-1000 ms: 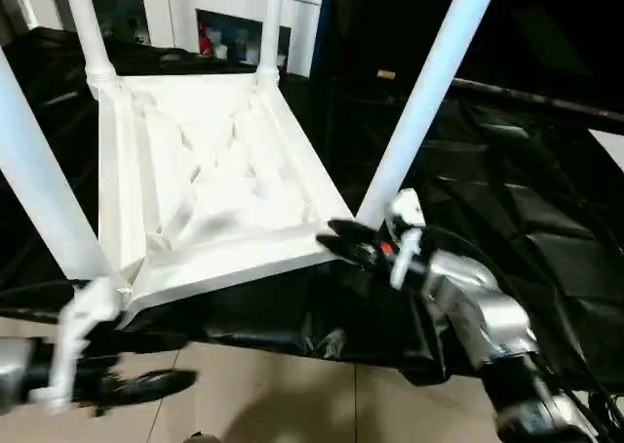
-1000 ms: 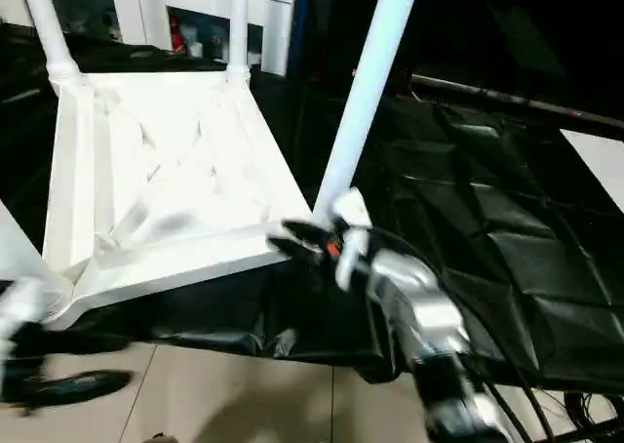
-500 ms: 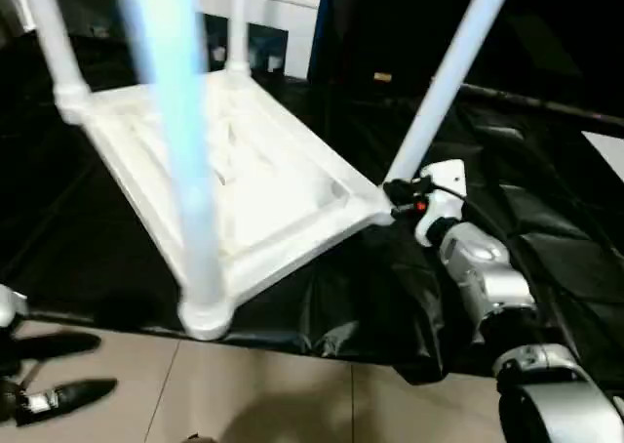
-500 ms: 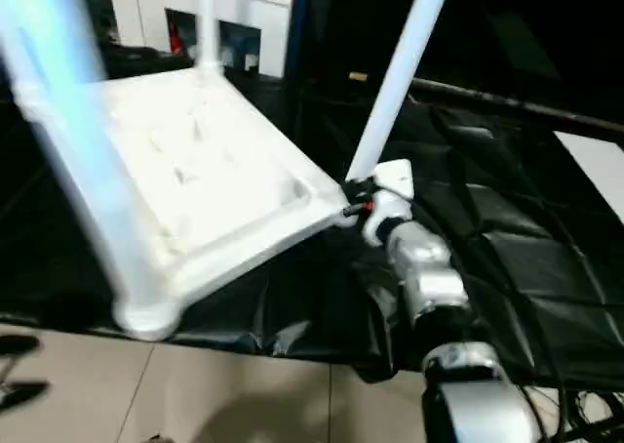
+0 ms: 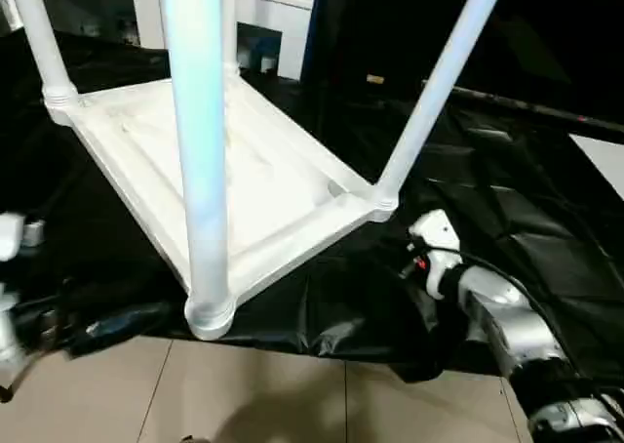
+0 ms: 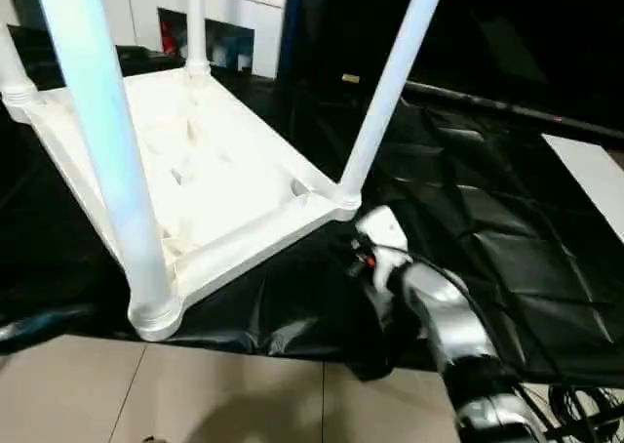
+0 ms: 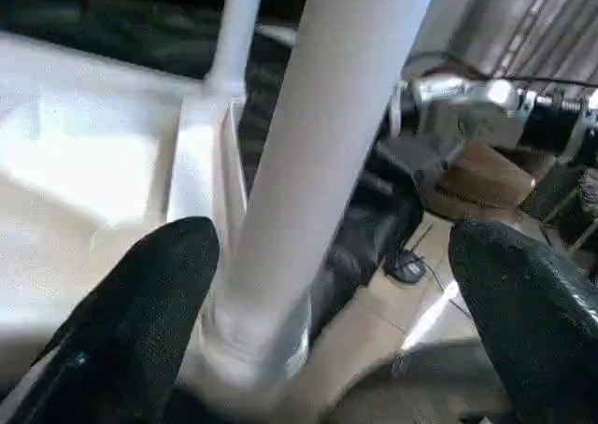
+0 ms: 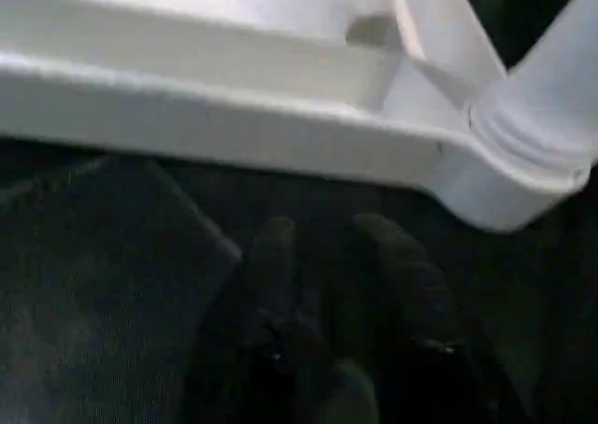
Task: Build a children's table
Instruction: Rotate table base
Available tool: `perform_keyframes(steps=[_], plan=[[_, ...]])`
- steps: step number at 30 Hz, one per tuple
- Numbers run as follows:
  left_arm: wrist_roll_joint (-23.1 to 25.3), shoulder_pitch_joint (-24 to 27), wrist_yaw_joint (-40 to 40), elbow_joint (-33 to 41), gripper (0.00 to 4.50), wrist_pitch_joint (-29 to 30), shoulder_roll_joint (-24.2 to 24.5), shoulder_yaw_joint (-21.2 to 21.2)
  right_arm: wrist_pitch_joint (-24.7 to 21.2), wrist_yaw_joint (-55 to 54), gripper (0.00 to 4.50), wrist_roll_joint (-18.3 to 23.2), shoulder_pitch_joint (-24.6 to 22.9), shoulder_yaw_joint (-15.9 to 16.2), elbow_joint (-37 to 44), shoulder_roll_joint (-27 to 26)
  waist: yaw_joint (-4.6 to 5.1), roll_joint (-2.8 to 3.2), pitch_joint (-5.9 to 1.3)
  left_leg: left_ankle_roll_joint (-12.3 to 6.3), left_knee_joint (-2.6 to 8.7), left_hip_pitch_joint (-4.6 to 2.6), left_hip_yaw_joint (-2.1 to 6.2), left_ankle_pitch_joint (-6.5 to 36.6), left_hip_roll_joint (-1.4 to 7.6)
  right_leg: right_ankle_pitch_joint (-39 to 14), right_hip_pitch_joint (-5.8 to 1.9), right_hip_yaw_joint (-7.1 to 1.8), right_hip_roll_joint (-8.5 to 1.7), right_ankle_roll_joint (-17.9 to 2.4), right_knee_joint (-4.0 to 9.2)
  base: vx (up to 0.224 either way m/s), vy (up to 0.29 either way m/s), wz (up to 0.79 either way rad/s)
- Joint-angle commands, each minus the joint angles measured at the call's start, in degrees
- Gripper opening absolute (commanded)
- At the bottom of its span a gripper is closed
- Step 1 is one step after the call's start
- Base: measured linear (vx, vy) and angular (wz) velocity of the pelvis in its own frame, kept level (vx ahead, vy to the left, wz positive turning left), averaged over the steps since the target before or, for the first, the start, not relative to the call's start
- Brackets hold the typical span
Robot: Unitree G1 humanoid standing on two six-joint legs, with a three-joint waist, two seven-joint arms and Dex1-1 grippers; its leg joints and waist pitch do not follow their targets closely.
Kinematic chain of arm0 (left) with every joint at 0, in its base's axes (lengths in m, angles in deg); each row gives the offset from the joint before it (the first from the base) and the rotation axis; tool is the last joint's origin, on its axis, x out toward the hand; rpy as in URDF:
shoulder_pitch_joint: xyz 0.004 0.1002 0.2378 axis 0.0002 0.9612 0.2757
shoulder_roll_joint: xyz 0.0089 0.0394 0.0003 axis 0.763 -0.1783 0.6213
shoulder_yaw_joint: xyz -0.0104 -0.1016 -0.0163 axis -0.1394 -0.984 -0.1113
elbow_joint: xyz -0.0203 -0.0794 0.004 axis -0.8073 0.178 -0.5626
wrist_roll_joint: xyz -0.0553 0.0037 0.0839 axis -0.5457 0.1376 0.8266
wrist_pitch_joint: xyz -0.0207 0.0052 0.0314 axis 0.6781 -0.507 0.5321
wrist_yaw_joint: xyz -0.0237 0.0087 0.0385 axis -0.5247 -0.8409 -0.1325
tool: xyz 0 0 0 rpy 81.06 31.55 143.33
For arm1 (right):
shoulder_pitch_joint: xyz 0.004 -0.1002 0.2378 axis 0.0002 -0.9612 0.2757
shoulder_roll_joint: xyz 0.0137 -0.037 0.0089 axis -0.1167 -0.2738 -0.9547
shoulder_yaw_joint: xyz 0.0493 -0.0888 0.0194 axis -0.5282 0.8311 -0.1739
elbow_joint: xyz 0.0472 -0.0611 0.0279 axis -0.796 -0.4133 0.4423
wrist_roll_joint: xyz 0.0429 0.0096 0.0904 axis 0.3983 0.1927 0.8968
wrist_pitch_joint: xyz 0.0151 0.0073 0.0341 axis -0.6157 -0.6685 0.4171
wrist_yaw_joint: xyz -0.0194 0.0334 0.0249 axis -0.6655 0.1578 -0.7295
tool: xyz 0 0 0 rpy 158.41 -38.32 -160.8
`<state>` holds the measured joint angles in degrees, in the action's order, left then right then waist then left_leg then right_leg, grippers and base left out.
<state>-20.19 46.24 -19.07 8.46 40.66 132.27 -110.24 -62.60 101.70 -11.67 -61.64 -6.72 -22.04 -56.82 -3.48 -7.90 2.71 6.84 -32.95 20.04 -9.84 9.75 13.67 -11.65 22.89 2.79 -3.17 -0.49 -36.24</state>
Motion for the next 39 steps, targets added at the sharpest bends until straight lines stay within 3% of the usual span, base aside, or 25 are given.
perform_keyframes(steps=[1,2,5,7,13,16,18,20,21,24,25,31,32,35,39], plan=[[4.5,-2.9,-2.4,-0.8,4.50,-3.1,-1.1,4.5,-0.2,-0.8,1.25,-0.6,1.2,-0.6,-0.9,0.4,-0.02,2.26,-2.49,1.90,3.75,-0.47,-0.52,17.6,-0.43,-14.3,-1.82,-2.31,-2.69,-8.1,4.56,0.000,0.000,0.00],[6.3,-4.3,-3.0,-1.7,4.50,-4.7,-1.9,6.0,-0.2,-1.2,1.51,-0.8,1.6,-0.4,-1.2,0.1,-0.04,2.17,-2.45,1.91,3.80,-0.40,-0.47,17.6,-0.43,-14.7,-1.88,-2.27,-2.68,-7.9,4.70,0.000,0.000,0.00],[7.3,-6.7,-4.4,-3.2,4.50,-5.6,-3.1,7.5,-0.7,-1.6,1.59,-0.8,2.2,-0.2,-1.3,-0.4,0.05,2.22,-2.71,2.56,3.60,-0.27,-0.39,16.8,-0.48,-15.0,-2.03,-2.29,-2.87,-7.5,4.45,0.000,0.000,0.00],[9.2,-11.6,-5.9,-5.8,4.50,-8.5,-6.3,10.8,-1.1,-2.4,1.76,-1.2,4.1,0.5,-3.0,-2.7,0.01,2.04,-2.81,2.57,3.40,-0.58,-0.50,17.0,-0.54,-14.7,-1.71,-2.28,-2.81,-7.9,4.55,0.000,0.000,0.00],[8.7,-19.4,-6.8,-6.8,4.50,-9.3,-12.8,18.0,0.4,-4.1,2.23,-4.2,8.6,3.1,-10.7,-7.1,-0.13,2.05,-2.94,3.72,3.30,-0.38,-0.31,17.8,-0.45,-14.7,-1.64,-2.27,-3.10,-8.7,4.09,0.000,0.000,0.00],[9.4,-22.9,-6.7,-7.4,4.50,-9.8,-16.7,22.2,0.7,-5.4,2.48,-5.4,10.4,4.1,-14.3,-8.7,-0.31,1.52,-3.02,3.69,3.22,-0.27,-0.44,16.5,-0.40,-13.1,-1.67,-2.28,-3.08,-8.7,3.94,0.000,0.000,0.00],[10.0,-24.1,-6.6,-7.9,4.50,-10.3,-18.2,23.8,0.5,-5.7,2.63,-5.9,10.9,4.4,-15.4,-9.1,-0.61,1.63,-3.00,3.79,3.16,-0.36,-0.52,16.4,-0.42,-12.9,-1.55,-2.29,-3.10,-8.5,3.96,0.000,0.000,0.00],[11.7,-27.3,-6.3,-10.1,4.50,-12.3,-22.2,28.3,0.9,-6.4,2.76,-7.1,11.8,5.1,-17.5,-10.2,-0.85,1.71,-3.05,3.81,3.17,-0.41,-0.55,16.3,-0.37,-13.0,-1.57,-2.31,-3.18,-8.1,4.12,0.000,0.000,0.00],[11.8,-27.5,-6.3,-10.2,4.50,-12.5,-22.5,28.6,1.0,-6.5,2.83,-7.1,11.9,5.2,-17.7,-10.3,-1.03,1.86,-3.09,4.07,3.20,-0.15,-0.50,16.2,-0.46,-12.7,-1.90,-2.32,-3.17,-7.8,4.03,0.000,0.000,0.00],[14.0,-31.5,-6.1,-13.9,4.50,-15.0,-27.7,33.7,2.4,-8.8,3.07,-6.7,13.3,3.9,-19.9,-11.8,-1.02,2.22,-3.10,4.23,3.18,-0.20,-0.45,17.2,-0.49,-14.3,-1.80,-2.37,-3.26,-7.3,4.21,0.000,0.000,0.00],[14.0,-31.5,-6.1,-13.9,4.50,-15.0,-27.7,33.7,2.4,-8.8,3.19,-6.7,13.3,3.9,-19.9,-11.8,-0.99,1.92,-3.09,4.14,3.10,-0.19,-0.40,17.6,-0.52,-15.7,-1.91,-2.35,-3.30,-6.9,4.39,0.000,0.000,0.00],[22.1,-38.1,-9.7,-25.7,4.50,-25.0,-34.8,38.1,4.2,-12.2,3.57,-6.7,14.4,2.4,-21.8,-12.4,-0.77,2.39,-3.20,3.39,3.14,-0.19,-0.31,17.4,-0.50,-13.9,-1.90,-2.27,-3.20,-7.6,4.53,0.000,0.000,0.00],[23.3,-39.3,-11.0,-28.1,4.50,-26.4,-36.1,38.6,4.4,-12.0,3.62,-6.5,14.6,2.1,-22.1,-12.4,-0.82,2.76,-3.22,3.23,3.10,-0.24,-0.30,17.3,-0.57,-13.1,-1.94,-2.30,-3.17,-8.0,4.43,0.000,0.000,0.00],[24.7,-40.5,-11.5,-30.3,4.50,-28.9,-37.4,39.5,5.2,-11.2,3.93,-6.3,14.7,1.7,-22.5,-12.4,-0.79,2.52,-3.31,2.63,3.03,-0.03,-0.34,16.5,-0.54,-11.9,-2.23,-2.28,-3.28,-8.7,4.37,0.000,0.000,0.00],[26.9,-41.6,-11.7,-33.6,4.50,-32.0,-40.1,41.0,6.4,-10.0,4.18,-5.7,14.8,1.1,-22.7,-13.4,-0.87,2.82,-3.34,2.11,2.93,0.06,-0.40,14.4,-0.45,-8.4,-2.43,-2.30,-3.31,-10.1,3.97,0.000,0.000,0.00]])
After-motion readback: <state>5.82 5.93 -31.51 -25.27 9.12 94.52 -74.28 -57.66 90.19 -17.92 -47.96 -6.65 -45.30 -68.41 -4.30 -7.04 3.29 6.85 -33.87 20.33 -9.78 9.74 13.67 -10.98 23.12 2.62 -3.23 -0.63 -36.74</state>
